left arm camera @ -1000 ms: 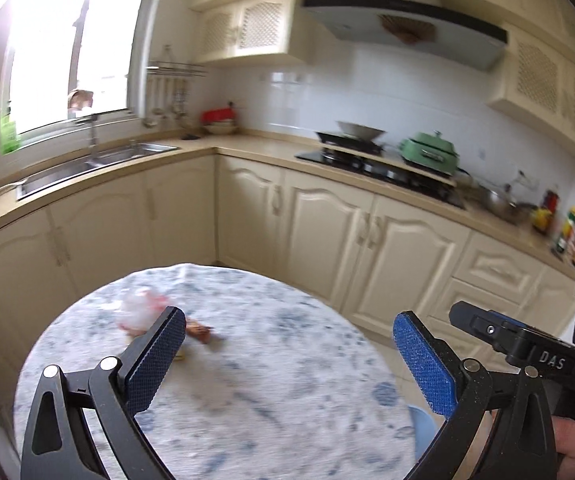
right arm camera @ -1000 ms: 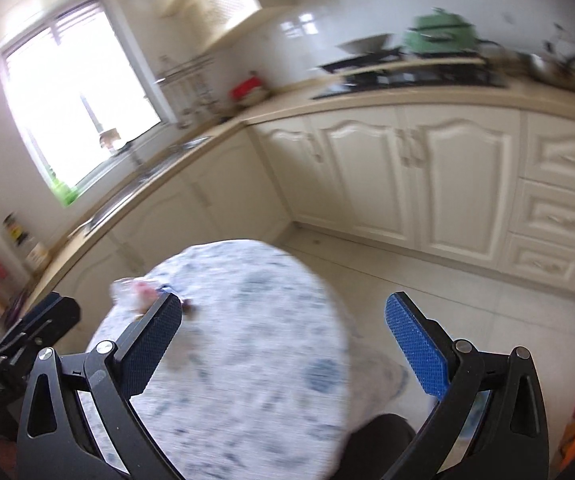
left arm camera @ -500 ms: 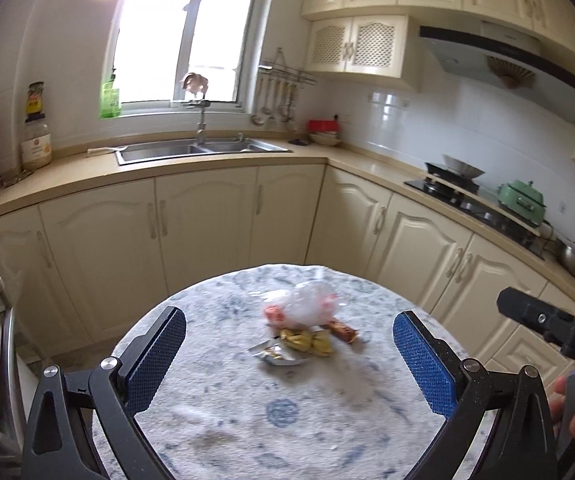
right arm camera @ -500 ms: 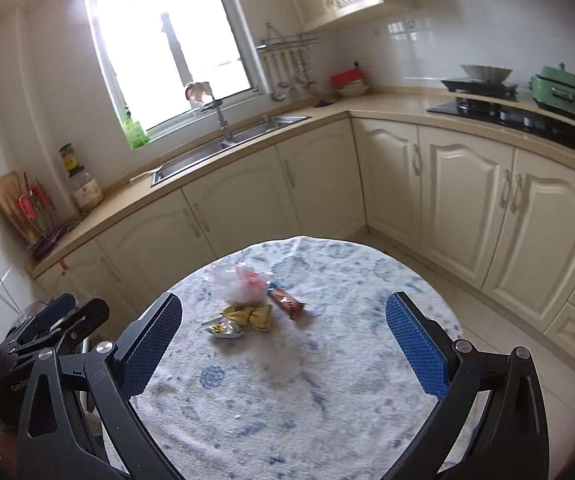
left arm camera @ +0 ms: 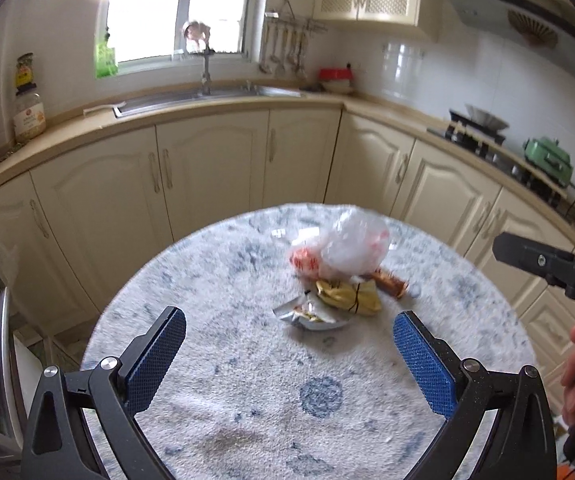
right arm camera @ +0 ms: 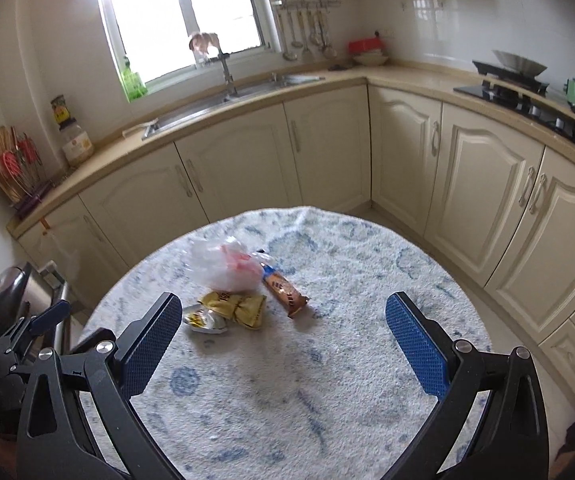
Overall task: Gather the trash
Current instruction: 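Move both open tools back to the remaining trash on the table, then grasp the white printed packet with the left tool while the right tool grasps the chocolate bar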
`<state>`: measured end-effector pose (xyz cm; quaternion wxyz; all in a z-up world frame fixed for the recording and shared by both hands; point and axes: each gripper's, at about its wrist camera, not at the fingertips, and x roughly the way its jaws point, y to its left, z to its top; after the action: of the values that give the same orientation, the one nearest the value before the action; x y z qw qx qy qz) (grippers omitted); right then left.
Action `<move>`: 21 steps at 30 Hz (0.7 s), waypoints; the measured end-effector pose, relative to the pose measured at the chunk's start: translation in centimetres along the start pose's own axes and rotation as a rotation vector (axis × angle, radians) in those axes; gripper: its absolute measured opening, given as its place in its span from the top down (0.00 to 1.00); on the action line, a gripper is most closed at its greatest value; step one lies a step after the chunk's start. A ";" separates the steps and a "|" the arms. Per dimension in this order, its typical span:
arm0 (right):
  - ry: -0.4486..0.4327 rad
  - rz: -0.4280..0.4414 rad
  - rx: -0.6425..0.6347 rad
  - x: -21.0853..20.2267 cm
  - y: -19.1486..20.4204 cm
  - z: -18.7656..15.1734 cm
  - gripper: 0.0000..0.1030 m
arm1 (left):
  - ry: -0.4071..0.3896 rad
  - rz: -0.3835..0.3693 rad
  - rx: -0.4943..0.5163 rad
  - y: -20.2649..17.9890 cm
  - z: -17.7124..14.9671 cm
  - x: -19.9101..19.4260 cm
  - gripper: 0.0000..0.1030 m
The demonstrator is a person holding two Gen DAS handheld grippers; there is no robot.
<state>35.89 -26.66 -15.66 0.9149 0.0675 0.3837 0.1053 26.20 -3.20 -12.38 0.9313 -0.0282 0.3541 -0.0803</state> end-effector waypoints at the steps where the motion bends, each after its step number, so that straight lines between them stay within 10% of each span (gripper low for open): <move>1: 0.020 -0.005 0.000 1.1 -0.2 0.0 0.00 | 0.018 -0.001 0.009 -0.2 0.0 1.3 0.01; 14: 0.225 0.011 -0.051 13.9 -1.4 0.7 0.21 | 0.210 -0.019 0.103 -1.5 3.6 17.0 0.04; 21: 0.268 -0.003 -0.176 17.4 1.1 0.9 0.49 | 0.191 -0.049 0.152 -2.3 5.0 19.9 0.40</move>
<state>48.21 -21.36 -26.78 0.8581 -0.0281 0.4918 0.1452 43.88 -8.87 -21.45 0.8906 0.0419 0.4333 -0.1320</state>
